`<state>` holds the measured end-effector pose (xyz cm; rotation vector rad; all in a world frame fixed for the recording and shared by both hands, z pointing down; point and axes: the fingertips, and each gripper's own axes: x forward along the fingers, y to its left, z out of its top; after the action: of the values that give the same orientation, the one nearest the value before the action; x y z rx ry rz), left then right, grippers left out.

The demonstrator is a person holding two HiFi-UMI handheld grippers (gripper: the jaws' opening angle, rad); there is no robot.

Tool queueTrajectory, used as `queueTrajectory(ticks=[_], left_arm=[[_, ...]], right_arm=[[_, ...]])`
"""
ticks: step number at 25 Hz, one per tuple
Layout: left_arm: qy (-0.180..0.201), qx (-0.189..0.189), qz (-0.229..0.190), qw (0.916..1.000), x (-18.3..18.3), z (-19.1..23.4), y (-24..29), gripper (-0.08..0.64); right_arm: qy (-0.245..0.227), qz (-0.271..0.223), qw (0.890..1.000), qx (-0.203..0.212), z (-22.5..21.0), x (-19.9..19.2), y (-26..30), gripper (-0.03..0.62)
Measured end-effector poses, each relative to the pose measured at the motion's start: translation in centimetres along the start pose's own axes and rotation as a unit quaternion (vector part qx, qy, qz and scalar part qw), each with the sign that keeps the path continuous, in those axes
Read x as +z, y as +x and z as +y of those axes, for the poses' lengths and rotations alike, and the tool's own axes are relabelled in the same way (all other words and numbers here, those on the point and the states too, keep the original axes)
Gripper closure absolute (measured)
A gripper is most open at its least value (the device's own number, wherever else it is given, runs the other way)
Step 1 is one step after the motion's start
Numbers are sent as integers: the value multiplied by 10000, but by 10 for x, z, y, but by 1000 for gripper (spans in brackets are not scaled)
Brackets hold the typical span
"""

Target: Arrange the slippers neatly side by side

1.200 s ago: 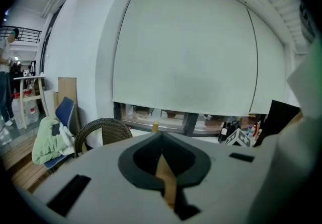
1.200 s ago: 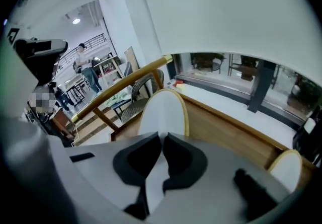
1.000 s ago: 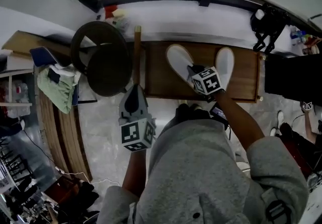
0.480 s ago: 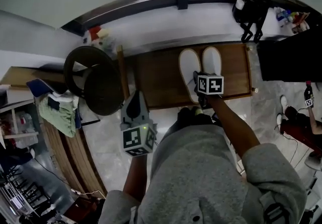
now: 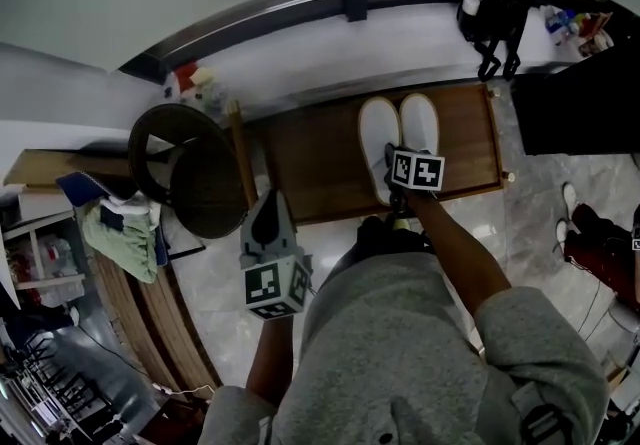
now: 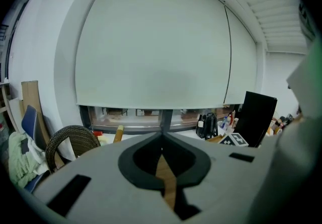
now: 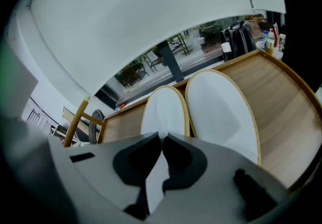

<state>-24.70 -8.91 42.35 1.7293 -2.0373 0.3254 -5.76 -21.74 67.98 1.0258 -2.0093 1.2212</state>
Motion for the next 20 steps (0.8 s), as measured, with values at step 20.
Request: queueTrajectory(ticks=[20], left_arm=[[29, 51, 95, 9999, -11, 5, -8, 545]], right_arm=[[-171, 54, 9993, 317, 7, -2, -2, 462]])
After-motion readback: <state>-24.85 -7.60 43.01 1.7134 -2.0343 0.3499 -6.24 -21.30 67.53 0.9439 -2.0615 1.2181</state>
